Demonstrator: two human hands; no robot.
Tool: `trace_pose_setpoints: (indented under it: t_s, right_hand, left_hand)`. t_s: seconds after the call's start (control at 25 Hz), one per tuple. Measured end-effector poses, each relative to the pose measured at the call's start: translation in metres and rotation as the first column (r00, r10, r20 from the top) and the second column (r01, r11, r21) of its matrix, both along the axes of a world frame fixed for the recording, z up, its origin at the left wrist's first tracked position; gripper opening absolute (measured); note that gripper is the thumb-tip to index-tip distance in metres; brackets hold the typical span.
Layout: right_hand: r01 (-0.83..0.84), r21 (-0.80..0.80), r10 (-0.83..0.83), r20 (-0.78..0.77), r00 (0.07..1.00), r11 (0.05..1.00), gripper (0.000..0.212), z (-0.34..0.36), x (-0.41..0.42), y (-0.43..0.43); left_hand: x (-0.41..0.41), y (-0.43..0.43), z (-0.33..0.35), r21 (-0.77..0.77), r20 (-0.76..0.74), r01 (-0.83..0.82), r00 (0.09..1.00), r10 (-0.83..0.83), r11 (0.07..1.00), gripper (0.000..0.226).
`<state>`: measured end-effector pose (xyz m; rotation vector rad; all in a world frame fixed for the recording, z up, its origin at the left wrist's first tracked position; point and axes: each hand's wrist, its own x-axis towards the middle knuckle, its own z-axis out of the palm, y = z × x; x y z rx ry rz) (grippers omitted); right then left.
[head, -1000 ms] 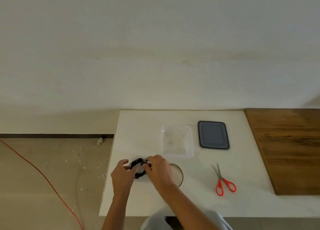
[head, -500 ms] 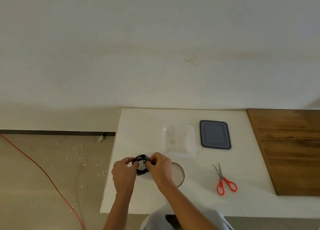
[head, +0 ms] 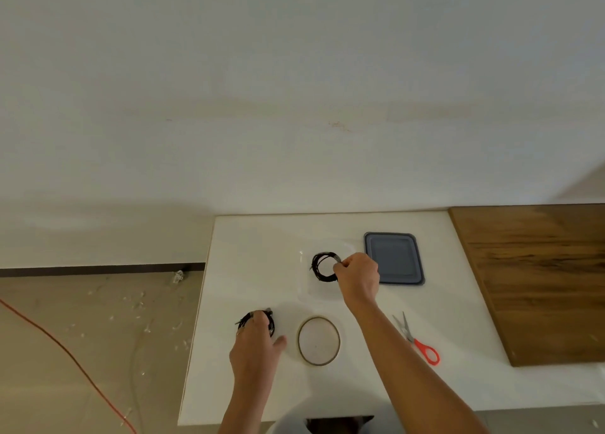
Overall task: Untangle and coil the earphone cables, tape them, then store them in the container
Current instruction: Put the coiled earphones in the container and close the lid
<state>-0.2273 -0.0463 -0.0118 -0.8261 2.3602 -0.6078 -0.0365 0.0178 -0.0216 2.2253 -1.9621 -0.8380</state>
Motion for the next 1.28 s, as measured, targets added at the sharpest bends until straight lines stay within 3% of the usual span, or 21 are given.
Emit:
trace_pose_setpoints:
  t_s: [0.16, 0.28, 0.4, 0.44, 0.48, 0.56, 0.6, 0.68, 0.8, 0.92, 1.04, 1.16, 1.28]
  right_hand:
    - [-0.197, 0.164, 0.226, -0.183, 0.957, 0.967, 0.036, -0.009, 0.002, -0.010]
    - [-0.314, 0.234, 0.367, -0.239, 0.899, 0.920, 0.039, -0.003, 0.006, -0.011]
    - [-0.408, 0.065, 0.408, -0.286, 0.867, 0.911, 0.025, 0.008, 0.011, -0.002]
    - [-0.402, -0.075, 0.387, -0.157, 0.908, 0.913, 0.021, 0.011, 0.015, 0.003]
    - [-0.338, -0.193, 0.358, 0.079, 0.930, 0.921, 0.021, 0.014, 0.021, 0.008]
    - [-0.201, -0.201, 0.281, 0.566, 0.775, 0.959, 0.029, 0.024, 0.032, 0.015]
    - [-0.198, -0.158, 0.252, 0.691, 0.678, 0.967, 0.030, 0.028, 0.034, 0.018]
    - [-0.195, -0.151, 0.236, 0.795, 0.558, 0.969, 0.024, 0.035, 0.031, 0.019]
    - [-0.025, -0.205, 0.190, 0.845, 0.499, 0.978, 0.016, 0.039, 0.015, 0.019]
    - [0.140, -0.228, 0.106, 0.805, 0.583, 0.964, 0.012, 0.036, 0.000, 0.016]
    - [0.192, -0.221, -0.028, 0.582, 0.813, 0.956, 0.004, 0.023, -0.007, 0.010]
    - [0.021, -0.219, 0.045, 0.292, 0.955, 0.975, 0.009, 0.008, -0.010, -0.002]
    - [-0.208, -0.085, 0.212, 0.036, 0.977, 0.974, 0.018, 0.000, -0.004, -0.014]
  left_hand:
    - [-0.003, -0.004, -0.005, -0.046, 0.142, 0.052, 0.989, -0.045, 0.998, 0.016]
    - [0.000, -0.005, -0.008, -0.084, 0.148, 0.052, 0.988, -0.039, 0.995, 0.012]
    - [-0.002, -0.006, 0.001, -0.143, -0.004, -0.074, 0.997, 0.074, 0.987, 0.013]
    - [-0.004, -0.006, 0.007, -0.173, -0.057, -0.116, 0.993, 0.108, 0.978, 0.015]
    - [-0.007, -0.007, 0.013, -0.214, -0.093, -0.135, 0.989, 0.118, 0.967, 0.016]
    - [-0.017, -0.010, 0.026, -0.313, -0.135, -0.090, 0.990, 0.050, 0.945, 0.012]
    - [-0.022, -0.012, 0.032, -0.358, -0.143, -0.031, 0.990, -0.021, 0.933, 0.010]
    - [-0.030, -0.018, 0.036, -0.475, -0.114, 0.104, 0.977, -0.178, 0.874, 0.014]
    - [-0.041, -0.026, 0.036, -0.603, 0.000, 0.255, 0.947, -0.320, 0.756, 0.024]
    - [-0.052, -0.031, 0.036, -0.634, -0.022, 0.251, 0.940, -0.341, 0.732, 0.038]
    - [-0.062, -0.034, 0.029, -0.598, -0.064, 0.222, 0.945, -0.322, 0.770, 0.043]
    - [-0.066, -0.034, 0.013, -0.487, -0.078, 0.239, 0.946, -0.315, 0.840, 0.036]
    - [-0.063, -0.031, -0.003, -0.383, -0.038, 0.288, 0.945, -0.326, 0.878, 0.030]
